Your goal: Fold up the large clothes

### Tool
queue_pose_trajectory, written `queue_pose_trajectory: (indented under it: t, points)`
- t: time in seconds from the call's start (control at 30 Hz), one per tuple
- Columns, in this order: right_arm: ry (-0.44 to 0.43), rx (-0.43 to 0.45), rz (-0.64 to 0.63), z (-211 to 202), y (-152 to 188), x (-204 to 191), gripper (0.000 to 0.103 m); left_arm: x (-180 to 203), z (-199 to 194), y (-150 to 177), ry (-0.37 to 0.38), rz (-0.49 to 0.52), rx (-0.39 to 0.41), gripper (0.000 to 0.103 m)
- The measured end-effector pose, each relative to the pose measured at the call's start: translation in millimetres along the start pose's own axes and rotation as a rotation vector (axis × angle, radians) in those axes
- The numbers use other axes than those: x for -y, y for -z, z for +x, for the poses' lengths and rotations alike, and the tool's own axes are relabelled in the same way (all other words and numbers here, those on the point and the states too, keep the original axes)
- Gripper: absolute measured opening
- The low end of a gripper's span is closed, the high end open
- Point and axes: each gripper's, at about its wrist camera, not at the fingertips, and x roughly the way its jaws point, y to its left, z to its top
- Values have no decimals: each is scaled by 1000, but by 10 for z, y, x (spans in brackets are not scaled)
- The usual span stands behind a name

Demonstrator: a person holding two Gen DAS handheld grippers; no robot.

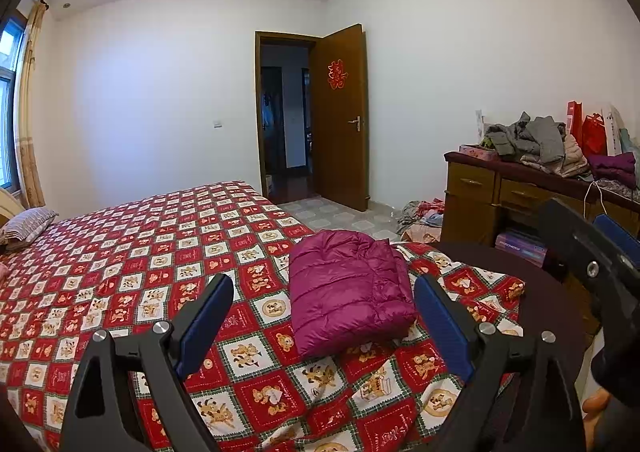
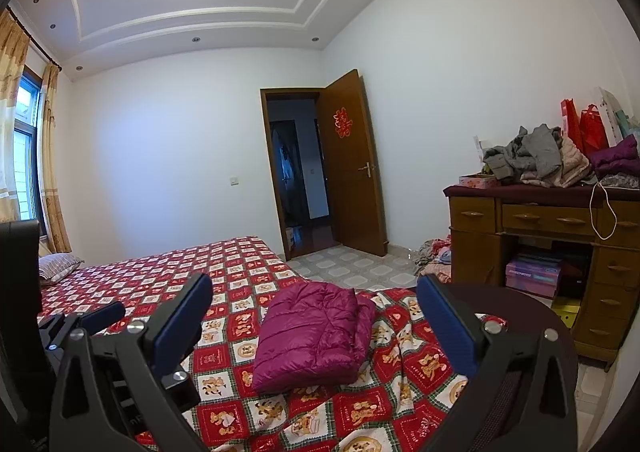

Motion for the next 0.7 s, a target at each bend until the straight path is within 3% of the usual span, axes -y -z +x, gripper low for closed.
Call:
queue_pose_trajectory:
  t: [0.7]
  points:
    - [2, -6, 9, 30, 5, 58, 103, -24, -2, -2, -26, -7, 7, 92]
